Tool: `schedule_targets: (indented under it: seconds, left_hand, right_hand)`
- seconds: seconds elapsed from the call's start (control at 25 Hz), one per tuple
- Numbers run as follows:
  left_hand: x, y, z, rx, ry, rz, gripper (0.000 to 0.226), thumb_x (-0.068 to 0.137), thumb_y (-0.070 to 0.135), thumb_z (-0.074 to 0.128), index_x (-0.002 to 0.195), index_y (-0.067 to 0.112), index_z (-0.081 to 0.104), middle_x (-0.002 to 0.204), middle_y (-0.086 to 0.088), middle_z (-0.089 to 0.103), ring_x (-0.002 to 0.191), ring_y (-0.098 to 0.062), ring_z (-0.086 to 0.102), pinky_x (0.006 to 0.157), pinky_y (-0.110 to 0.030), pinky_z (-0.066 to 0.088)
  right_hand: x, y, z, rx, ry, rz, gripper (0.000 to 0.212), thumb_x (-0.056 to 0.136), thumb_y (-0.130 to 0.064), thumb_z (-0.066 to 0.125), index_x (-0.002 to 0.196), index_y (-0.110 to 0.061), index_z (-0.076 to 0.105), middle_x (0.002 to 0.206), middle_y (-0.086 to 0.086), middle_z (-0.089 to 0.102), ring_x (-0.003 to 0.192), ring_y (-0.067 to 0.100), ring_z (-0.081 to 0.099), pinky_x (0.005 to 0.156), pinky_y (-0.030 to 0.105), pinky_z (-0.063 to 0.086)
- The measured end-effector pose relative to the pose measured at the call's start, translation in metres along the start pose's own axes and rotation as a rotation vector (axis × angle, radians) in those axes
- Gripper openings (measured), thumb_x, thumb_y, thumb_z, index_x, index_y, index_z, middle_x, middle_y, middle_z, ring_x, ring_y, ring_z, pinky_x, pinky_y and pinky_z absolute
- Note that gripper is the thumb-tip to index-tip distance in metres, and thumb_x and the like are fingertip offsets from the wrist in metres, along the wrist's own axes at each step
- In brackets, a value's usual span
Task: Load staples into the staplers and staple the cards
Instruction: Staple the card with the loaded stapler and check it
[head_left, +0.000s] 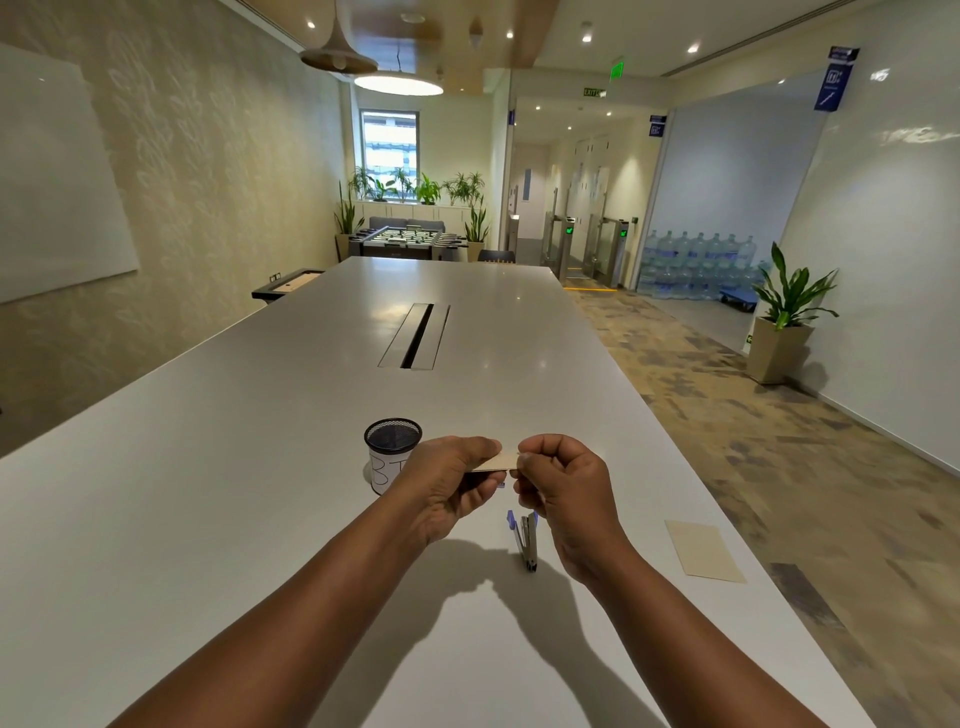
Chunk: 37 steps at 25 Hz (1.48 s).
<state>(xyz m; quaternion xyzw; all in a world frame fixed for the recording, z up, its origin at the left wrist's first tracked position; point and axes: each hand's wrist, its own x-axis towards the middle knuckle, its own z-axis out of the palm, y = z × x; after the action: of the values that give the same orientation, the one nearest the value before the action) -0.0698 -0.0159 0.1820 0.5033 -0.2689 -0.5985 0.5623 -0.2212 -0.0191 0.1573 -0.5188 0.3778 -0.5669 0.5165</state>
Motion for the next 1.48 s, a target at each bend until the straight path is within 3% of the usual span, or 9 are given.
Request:
schedule_targets:
  seconds: [0.28,0.48,0.72,0.92,1.24,1.48]
  left_hand:
    - [-0.001,0.003,-0.005,0.048,-0.107,-0.005,0.021,0.078,-0.006,0.079,0.099,-0.002,0.073,0.077,-0.016,0.076,0.061,-0.02,0.072,0.055,-0.024,0.059]
    - [0.0,0.001,0.0,0.037,-0.024,-0.009,0.014,0.084,0.003,0.076,0.095,-0.003,0.071,0.072,-0.019,0.074,0.052,-0.018,0.068,0.049,-0.024,0.058]
    - [-0.004,0.007,-0.004,-0.097,-0.096,-0.085,0.02,0.095,0.002,0.056,0.092,-0.008,0.073,0.073,-0.022,0.071,0.054,-0.021,0.069,0.051,-0.025,0.06]
    - [-0.008,0.012,-0.007,-0.113,-0.137,-0.095,0.025,0.096,0.001,0.05,0.094,-0.008,0.073,0.081,-0.025,0.073,0.058,-0.023,0.071,0.054,-0.026,0.062]
    - [-0.012,0.014,-0.005,-0.119,-0.163,-0.037,0.019,0.1,0.0,0.053,0.109,-0.005,0.068,0.081,-0.025,0.075,0.061,-0.02,0.073,0.054,-0.024,0.061]
    - [-0.011,0.013,-0.003,-0.121,-0.115,0.017,0.012,0.094,0.002,0.067,0.105,-0.002,0.068,0.076,-0.021,0.074,0.054,-0.015,0.068,0.05,-0.021,0.058]
  right_hand:
    - [0.001,0.001,-0.002,0.005,0.034,0.013,0.011,0.09,-0.001,0.064,0.091,-0.01,0.07,0.069,0.009,0.068,0.065,0.021,0.061,0.061,0.031,0.053]
    - [-0.001,-0.001,-0.001,0.01,0.012,0.011,0.011,0.089,-0.001,0.063,0.091,-0.009,0.069,0.07,0.01,0.067,0.064,0.021,0.06,0.06,0.032,0.052]
    - [0.0,-0.003,-0.002,0.065,0.043,0.048,0.008,0.09,-0.001,0.064,0.092,-0.005,0.07,0.072,0.014,0.068,0.062,0.02,0.06,0.06,0.03,0.053]
    - [0.002,-0.004,-0.001,0.129,0.057,0.082,0.008,0.093,-0.005,0.065,0.093,-0.004,0.072,0.073,0.014,0.07,0.058,0.017,0.061,0.057,0.026,0.054]
    - [0.002,-0.009,-0.003,0.304,0.093,0.171,0.008,0.093,-0.006,0.067,0.088,-0.006,0.075,0.074,0.014,0.071,0.058,0.017,0.063,0.055,0.024,0.055]
    - [0.002,-0.011,-0.003,0.359,0.089,0.182,0.014,0.092,-0.006,0.069,0.082,-0.011,0.078,0.075,0.014,0.071,0.061,0.016,0.065,0.056,0.024,0.056]
